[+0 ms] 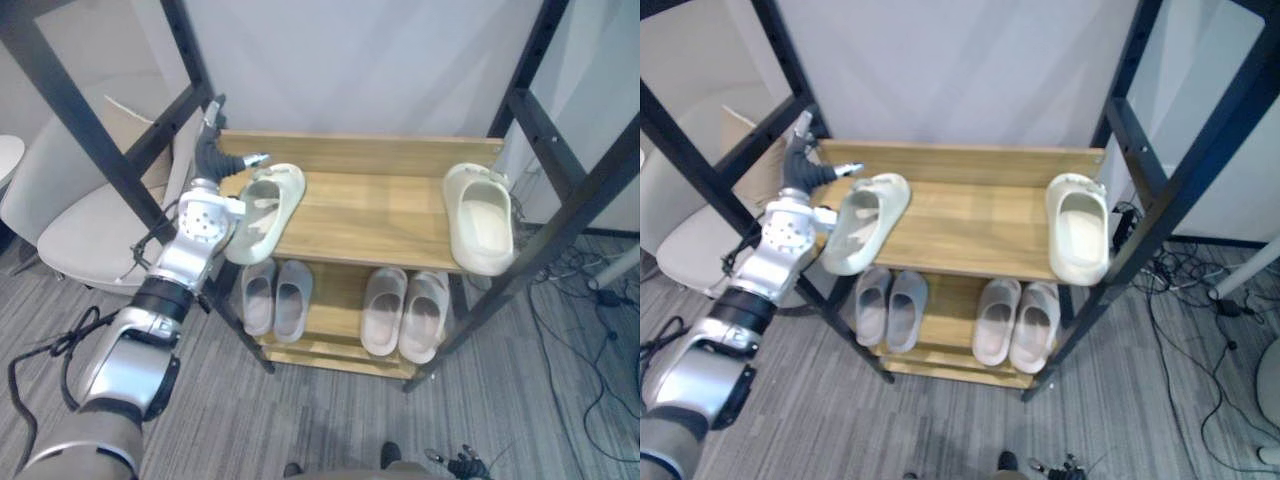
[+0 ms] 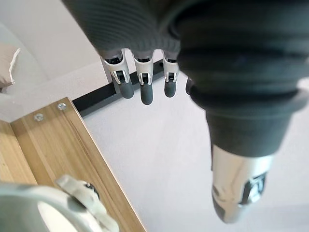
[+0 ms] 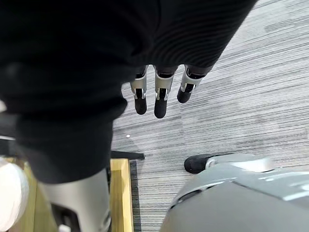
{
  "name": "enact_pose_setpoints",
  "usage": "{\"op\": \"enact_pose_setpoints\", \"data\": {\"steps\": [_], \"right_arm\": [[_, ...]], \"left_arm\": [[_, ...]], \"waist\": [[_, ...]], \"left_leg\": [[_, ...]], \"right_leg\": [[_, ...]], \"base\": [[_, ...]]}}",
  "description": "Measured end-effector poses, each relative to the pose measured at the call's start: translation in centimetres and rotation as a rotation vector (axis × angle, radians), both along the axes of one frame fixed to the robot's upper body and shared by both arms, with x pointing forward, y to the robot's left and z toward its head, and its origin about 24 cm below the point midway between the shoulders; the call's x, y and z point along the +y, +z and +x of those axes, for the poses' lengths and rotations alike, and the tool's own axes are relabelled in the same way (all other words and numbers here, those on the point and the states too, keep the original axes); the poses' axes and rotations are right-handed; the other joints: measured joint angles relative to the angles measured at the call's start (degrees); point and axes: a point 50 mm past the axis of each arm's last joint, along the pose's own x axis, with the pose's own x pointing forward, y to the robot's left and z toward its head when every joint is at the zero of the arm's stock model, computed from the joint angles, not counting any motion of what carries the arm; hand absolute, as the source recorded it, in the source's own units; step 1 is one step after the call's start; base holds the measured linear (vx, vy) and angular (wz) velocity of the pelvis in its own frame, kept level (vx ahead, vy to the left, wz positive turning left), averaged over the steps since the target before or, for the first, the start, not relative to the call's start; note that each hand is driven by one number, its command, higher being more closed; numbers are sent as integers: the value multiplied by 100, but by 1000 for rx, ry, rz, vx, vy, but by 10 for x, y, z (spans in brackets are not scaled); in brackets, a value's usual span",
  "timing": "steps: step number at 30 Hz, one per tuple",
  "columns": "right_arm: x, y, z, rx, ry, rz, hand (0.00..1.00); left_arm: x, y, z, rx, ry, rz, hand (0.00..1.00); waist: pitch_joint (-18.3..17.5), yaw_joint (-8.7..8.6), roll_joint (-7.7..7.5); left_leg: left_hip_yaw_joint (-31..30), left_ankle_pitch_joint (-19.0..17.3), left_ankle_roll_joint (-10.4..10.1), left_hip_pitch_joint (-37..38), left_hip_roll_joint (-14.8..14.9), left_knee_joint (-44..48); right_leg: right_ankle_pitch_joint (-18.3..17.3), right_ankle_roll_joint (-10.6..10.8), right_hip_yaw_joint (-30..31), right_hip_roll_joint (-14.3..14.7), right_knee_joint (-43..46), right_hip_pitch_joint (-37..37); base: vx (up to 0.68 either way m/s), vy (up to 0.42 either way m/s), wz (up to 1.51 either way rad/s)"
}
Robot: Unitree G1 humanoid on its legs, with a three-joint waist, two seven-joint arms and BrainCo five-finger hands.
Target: Organize the slippers on the shoe rack
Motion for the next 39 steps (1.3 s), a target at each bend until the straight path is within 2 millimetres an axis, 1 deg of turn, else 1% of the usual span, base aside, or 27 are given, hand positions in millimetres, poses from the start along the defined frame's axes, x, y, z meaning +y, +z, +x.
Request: {"op": "enact_pose_setpoints", "data": {"steps": [5,13,17,23,29,32,34,39], "right_arm": [[1,2,-1,-21,-17,5,0],[1,2,-3,-18,-12,4,0],[-1,2,-3,-22,-1,-1,0],[-2,3,-2,-17,35,-11,0],[-5,2,-2,-8,50,-18,0],[-6,2,-2,-1,51,-19,0],[-6,1,-3,7,50,-18,0],[-6,0,-4,11,50,-18,0]], "left_arm": [[-3,10,4,-4,-6,66,0],[14,-8,8,94,69,143,0],[22,-15,9,129,98,170,0],[29,-16,8,144,113,201,0],[33,-20,8,161,134,254,0],[40,-35,6,216,168,312,0],[42,-42,4,241,175,335,0],[47,-46,3,259,193,364,0]], "waist": [[19,-3,-7],[23,-16,18],[29,-18,72],[35,-20,112],[31,-27,174],[41,-33,200],[42,-38,201],[43,-39,203]], "left_leg": [[143,-49,10,-86,19,94],[142,-48,8,-77,1,91],[100,-48,8,-68,-2,89],[27,-47,9,-71,-6,85],[-39,-46,9,-60,-12,85],[-37,-45,10,-62,-16,84],[-37,-45,10,-63,-15,84],[-34,-45,10,-66,-17,80]], "right_leg": [[-98,-9,134,-15,284,-262],[-97,-13,116,-5,268,-249],[-58,-15,64,-4,145,-158],[-23,-16,-18,-4,36,-73],[19,-6,-68,-2,-85,30],[44,-3,-62,1,-122,40],[45,-4,-62,1,-125,40],[59,-2,-57,3,-147,40]], "base": [[-13,-8,-15],[0,0,-1],[9,7,6],[7,5,6],[3,2,5],[0,0,0],[0,0,0],[0,0,0]]}}
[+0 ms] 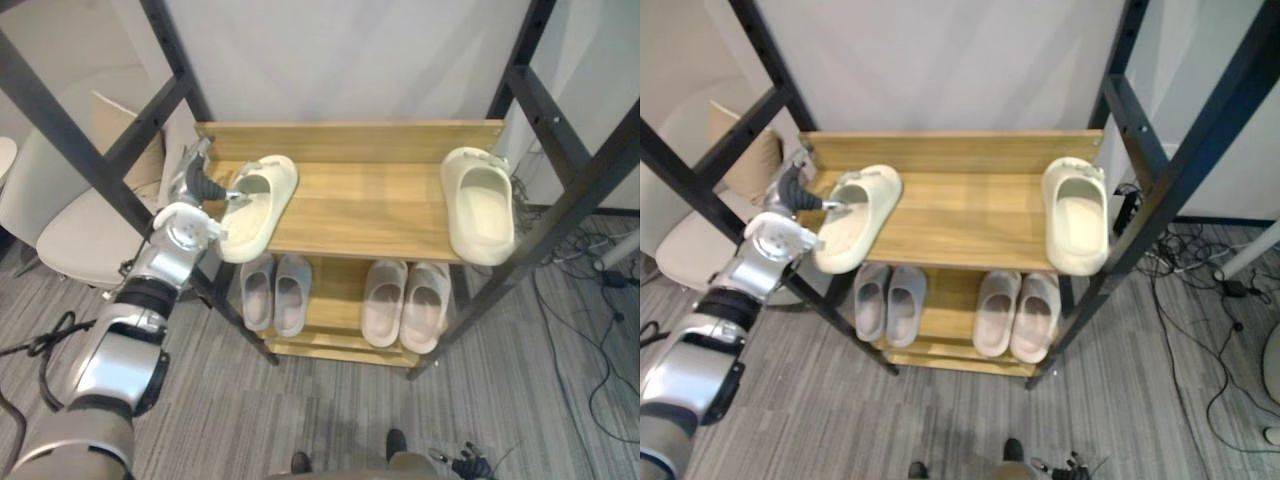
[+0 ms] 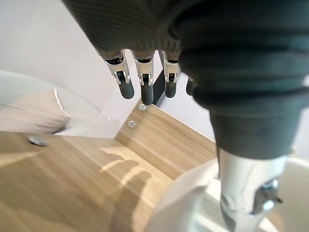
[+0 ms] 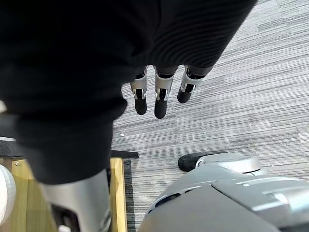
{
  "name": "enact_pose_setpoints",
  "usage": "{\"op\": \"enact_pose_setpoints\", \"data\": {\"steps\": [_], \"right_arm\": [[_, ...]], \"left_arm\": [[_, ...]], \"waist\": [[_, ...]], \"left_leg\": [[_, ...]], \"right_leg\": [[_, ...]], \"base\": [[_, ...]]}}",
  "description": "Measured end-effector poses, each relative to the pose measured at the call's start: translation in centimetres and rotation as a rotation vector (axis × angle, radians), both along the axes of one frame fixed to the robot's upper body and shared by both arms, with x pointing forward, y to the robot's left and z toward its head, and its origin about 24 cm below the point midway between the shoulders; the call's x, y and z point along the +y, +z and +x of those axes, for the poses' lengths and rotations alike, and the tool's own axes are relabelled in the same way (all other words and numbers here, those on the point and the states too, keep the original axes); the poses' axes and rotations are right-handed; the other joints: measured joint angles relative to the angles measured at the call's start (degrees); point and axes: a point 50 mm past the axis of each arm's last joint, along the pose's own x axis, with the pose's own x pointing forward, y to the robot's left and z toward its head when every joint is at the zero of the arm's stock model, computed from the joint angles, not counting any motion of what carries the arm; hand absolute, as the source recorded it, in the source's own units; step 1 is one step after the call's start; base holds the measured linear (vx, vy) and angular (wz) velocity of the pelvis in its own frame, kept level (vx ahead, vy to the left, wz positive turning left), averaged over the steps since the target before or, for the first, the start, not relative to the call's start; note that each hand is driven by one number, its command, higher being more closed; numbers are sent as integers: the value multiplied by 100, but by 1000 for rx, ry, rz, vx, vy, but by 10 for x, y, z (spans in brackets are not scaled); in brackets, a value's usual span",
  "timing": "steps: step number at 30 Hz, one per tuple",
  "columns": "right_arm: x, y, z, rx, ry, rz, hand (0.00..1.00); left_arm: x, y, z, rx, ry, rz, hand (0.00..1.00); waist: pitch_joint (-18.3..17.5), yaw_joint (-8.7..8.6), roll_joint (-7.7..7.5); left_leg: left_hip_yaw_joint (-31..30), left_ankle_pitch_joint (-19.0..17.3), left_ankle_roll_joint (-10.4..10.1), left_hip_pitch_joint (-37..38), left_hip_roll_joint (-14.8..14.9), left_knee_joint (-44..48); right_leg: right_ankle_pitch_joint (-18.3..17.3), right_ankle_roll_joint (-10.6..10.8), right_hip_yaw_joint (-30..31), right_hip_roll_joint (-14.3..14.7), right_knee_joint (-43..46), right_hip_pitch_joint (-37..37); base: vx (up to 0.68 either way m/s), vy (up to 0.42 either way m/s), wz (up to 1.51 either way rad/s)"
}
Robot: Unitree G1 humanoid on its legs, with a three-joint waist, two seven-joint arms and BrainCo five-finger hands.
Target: Organize the slippers on the shoe rack
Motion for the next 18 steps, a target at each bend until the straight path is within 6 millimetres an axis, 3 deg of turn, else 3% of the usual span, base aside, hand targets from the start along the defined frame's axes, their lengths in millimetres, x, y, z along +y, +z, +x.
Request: {"op": "enact_pose_setpoints", "data": {"steps": [18], "right_arm": [[-1,0,0,11,12,-4,0]], "left_arm": [[5,7,1,0,9,59,0]], "waist": [[62,-102,72]], "left_leg": [[212,-2,-1,-20,-14,-67]], "right_leg": [[205,14,199,36,-299,-31]], "base": [[-5,3,-5]]}}
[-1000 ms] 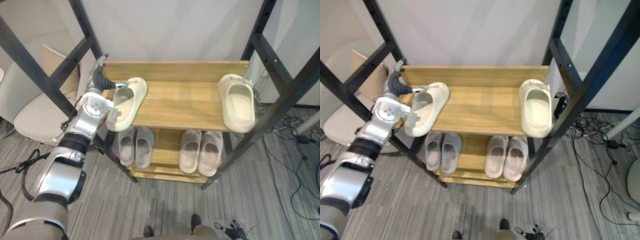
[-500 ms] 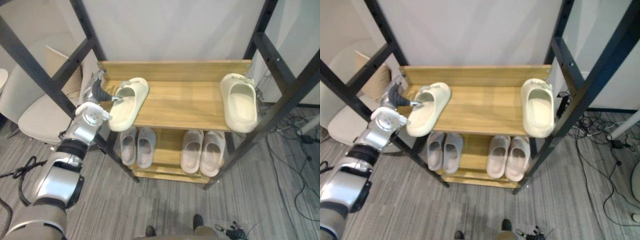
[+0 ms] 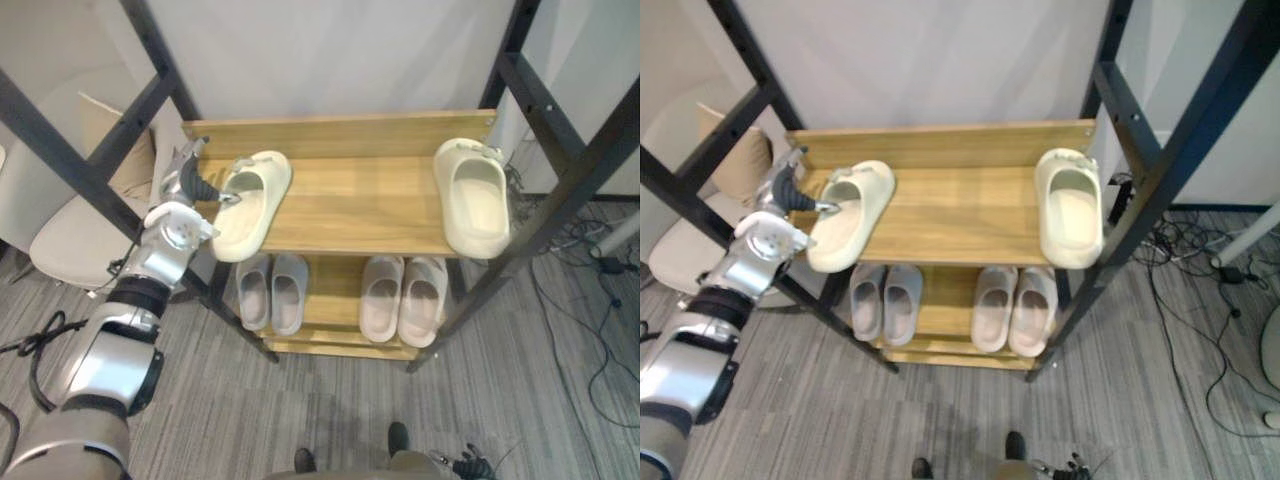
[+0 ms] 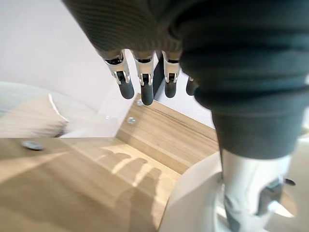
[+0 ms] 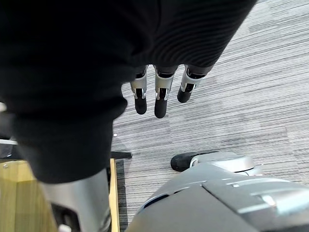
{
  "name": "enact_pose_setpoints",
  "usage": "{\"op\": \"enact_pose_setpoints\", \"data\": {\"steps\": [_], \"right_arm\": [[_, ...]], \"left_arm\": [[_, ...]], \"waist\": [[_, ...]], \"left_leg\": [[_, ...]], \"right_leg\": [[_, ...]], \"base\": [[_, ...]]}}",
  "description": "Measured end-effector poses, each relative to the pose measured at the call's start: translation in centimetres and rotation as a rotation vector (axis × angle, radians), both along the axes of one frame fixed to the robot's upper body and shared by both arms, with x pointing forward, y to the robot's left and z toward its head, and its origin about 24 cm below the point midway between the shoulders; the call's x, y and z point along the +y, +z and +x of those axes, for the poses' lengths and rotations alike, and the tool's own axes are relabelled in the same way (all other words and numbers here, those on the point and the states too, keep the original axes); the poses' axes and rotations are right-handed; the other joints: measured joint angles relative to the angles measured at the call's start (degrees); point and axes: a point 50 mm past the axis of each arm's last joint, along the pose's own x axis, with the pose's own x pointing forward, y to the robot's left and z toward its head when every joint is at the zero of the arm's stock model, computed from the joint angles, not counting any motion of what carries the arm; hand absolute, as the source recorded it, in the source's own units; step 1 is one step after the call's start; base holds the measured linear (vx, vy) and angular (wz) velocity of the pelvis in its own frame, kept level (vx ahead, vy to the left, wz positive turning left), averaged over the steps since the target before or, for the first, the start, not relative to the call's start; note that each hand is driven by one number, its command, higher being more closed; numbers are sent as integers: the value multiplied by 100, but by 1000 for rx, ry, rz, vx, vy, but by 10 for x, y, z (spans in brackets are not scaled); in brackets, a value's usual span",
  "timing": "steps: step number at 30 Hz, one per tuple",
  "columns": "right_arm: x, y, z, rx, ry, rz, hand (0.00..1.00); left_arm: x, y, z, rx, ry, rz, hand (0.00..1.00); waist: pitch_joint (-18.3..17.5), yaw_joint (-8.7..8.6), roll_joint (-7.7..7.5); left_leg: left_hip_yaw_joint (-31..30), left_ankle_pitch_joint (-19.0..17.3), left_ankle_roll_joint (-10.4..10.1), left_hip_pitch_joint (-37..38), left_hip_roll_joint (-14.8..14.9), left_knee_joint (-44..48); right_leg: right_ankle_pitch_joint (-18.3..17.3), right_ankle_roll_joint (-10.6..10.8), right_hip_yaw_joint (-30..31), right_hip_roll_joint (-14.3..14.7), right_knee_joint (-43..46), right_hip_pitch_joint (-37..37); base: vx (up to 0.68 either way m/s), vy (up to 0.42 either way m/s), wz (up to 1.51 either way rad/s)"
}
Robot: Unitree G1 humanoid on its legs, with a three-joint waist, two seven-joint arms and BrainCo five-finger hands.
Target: Organize the slippers on the shoe rack
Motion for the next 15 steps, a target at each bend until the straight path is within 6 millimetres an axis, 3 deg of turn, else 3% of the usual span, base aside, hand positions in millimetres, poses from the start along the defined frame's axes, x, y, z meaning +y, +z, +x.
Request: {"op": "enact_pose_setpoints", "data": {"steps": [10,11,15], "right_arm": [[0,1,4,-10,4,1,0],[0,1,4,-10,4,1,0],[0,1,5,-12,3,1,0]], "left_arm": [[-6,11,5,-12,-21,-9,0],[-7,12,6,-13,-25,-5,100],[-12,14,8,-10,-43,7,100]], "waist": [[46,-119,41],[49,-121,43],[59,-135,47]], "left_leg": [[102,0,0,-2,-3,-32],[102,0,0,-2,-1,-32],[108,0,0,-1,1,-32]], "right_leg": [[120,-3,100,30,-182,1],[121,-3,100,32,-182,1],[126,-8,110,35,-190,0]], "base": [[4,-5,-7],[0,0,0],[0,0,0]]}}
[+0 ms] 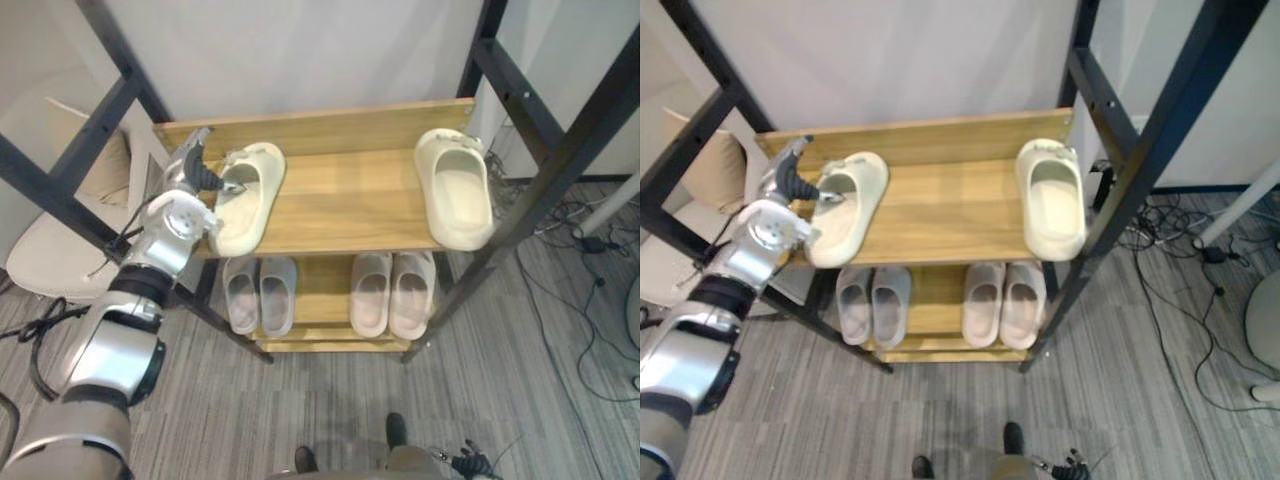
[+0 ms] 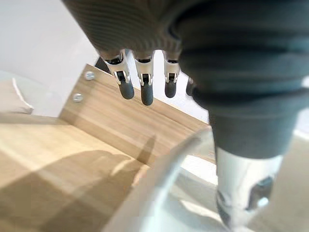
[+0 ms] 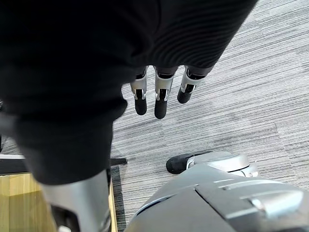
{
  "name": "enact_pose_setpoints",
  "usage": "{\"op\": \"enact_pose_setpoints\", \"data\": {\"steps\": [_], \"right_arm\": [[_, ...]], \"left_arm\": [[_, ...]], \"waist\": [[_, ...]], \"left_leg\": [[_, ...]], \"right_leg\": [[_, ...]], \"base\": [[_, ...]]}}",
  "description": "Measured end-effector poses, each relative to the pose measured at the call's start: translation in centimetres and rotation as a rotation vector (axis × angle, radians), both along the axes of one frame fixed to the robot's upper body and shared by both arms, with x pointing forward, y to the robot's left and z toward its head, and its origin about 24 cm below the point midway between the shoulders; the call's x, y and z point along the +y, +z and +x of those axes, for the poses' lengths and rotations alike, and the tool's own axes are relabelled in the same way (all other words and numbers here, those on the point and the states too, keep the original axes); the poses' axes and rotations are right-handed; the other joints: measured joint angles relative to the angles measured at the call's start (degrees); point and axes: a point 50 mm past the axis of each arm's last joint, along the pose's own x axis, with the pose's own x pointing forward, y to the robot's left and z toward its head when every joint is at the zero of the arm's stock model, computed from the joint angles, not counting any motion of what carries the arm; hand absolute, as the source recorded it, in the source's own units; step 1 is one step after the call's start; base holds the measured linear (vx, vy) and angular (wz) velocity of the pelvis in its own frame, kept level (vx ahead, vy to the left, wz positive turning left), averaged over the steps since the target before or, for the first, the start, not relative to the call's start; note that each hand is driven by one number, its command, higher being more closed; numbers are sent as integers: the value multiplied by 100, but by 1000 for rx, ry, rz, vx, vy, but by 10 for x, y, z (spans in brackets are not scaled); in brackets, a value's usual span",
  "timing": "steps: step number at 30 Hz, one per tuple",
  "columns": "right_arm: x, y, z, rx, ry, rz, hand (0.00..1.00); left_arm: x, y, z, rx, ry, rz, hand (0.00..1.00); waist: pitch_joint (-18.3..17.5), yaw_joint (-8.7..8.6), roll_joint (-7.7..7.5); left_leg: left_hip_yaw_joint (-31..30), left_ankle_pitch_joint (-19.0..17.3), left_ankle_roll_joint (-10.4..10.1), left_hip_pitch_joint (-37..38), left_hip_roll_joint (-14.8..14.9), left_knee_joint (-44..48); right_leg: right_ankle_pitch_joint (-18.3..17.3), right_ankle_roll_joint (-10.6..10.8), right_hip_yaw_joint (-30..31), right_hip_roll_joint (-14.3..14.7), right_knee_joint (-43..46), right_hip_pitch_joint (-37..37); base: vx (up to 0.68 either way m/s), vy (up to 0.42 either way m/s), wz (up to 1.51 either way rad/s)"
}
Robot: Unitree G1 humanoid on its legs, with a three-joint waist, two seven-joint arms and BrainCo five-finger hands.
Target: Organize the slippers on the shoe rack
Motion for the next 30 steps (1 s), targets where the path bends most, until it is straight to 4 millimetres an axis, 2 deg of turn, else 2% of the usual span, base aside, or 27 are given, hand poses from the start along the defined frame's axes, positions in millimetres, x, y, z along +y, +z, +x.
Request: {"op": "enact_pose_setpoints", "data": {"steps": [10,21,23,25,27,30], "right_arm": [[-2,1,0,-3,-12,-4,0],[-2,0,1,2,-12,-3,0],[-2,0,2,5,-11,-1,0],[-2,0,2,7,-10,-1,0],[-2,0,4,7,-9,1,0],[-1,0,7,3,-6,2,0]], "left_arm": [[-2,5,4,3,5,-3,100],[-18,4,7,-4,-39,-55,100],[-36,6,7,-22,-99,-69,100],[-45,7,7,-32,-129,-74,100],[-66,7,6,-41,-193,-103,100],[-77,7,5,-47,-223,-116,100]], "waist": [[68,-14,67],[68,-60,69],[69,-60,67],[69,-67,68],[70,-121,67],[73,-180,72]], "left_leg": [[90,-3,-4,1,8,-10],[36,-1,-2,3,-1,-11],[6,-1,-1,2,-8,-12],[-1,-1,-1,2,-12,-11],[-41,0,-1,21,-12,-10],[-56,0,0,21,-12,-6]], "right_leg": [[78,-5,79,20,-96,-7],[180,-5,23,21,-288,110],[180,-5,2,18,-294,126],[181,-6,-4,16,-302,134],[197,-16,-41,17,-352,201],[197,-17,-48,17,-352,207]], "base": [[-8,-8,-4],[-8,-9,2],[-14,-20,5],[-4,-7,2],[-11,-24,8],[-17,-18,2]]}}
